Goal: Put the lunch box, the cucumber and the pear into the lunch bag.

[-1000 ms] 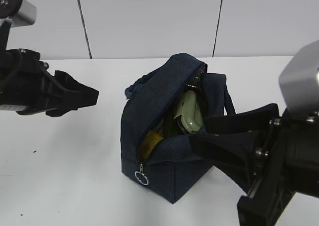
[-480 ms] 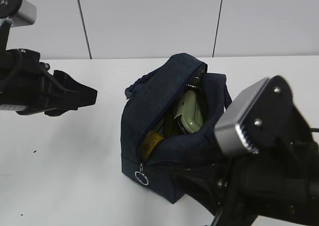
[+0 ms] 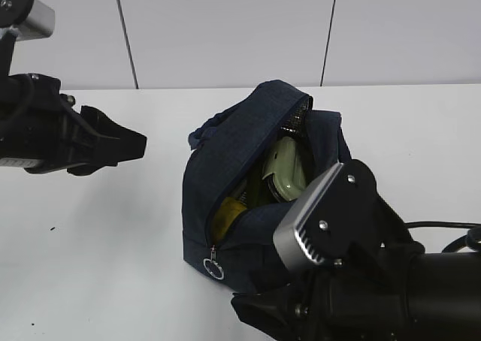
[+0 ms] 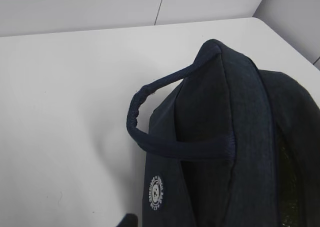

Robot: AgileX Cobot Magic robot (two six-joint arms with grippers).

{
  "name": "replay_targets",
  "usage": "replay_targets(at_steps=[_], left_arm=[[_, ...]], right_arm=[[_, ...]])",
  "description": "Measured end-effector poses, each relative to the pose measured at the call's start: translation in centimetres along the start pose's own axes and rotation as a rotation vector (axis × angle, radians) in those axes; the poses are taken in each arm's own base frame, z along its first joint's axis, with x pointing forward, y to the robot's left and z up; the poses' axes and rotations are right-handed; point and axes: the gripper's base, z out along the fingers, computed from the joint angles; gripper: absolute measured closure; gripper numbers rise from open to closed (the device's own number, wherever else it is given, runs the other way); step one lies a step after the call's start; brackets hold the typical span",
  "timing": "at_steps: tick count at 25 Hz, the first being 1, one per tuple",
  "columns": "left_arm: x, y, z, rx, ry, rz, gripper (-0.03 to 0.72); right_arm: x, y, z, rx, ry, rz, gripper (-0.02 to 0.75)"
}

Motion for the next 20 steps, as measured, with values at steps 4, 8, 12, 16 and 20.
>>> replay_targets(at_steps=[4,8,12,16,20], left_arm=[[0.0,0.0,0.0,0.000,0.000,0.000,0.446],[0.0,0.0,0.0,0.000,0.000,0.000,0.447],[0.0,0.0,0.0,0.000,0.000,0.000,0.447],[0.0,0.0,0.0,0.000,0.000,0.000,0.447],[0.0,0.0,0.0,0.000,0.000,0.000,0.447]], right_arm=[[0.0,0.0,0.0,0.001,0.001,-0.003,0.491],[0.0,0.0,0.0,0.003,0.002,-0.003,0.491],[-0.1,-0.1,0.0,0.016,-0.006,0.022,0.491],[0.2,0.1,0.0,0.056,-0.028,0.064,0.492],[1.0,0.4,0.1,0.038,-0.071,-0.006,0.493]])
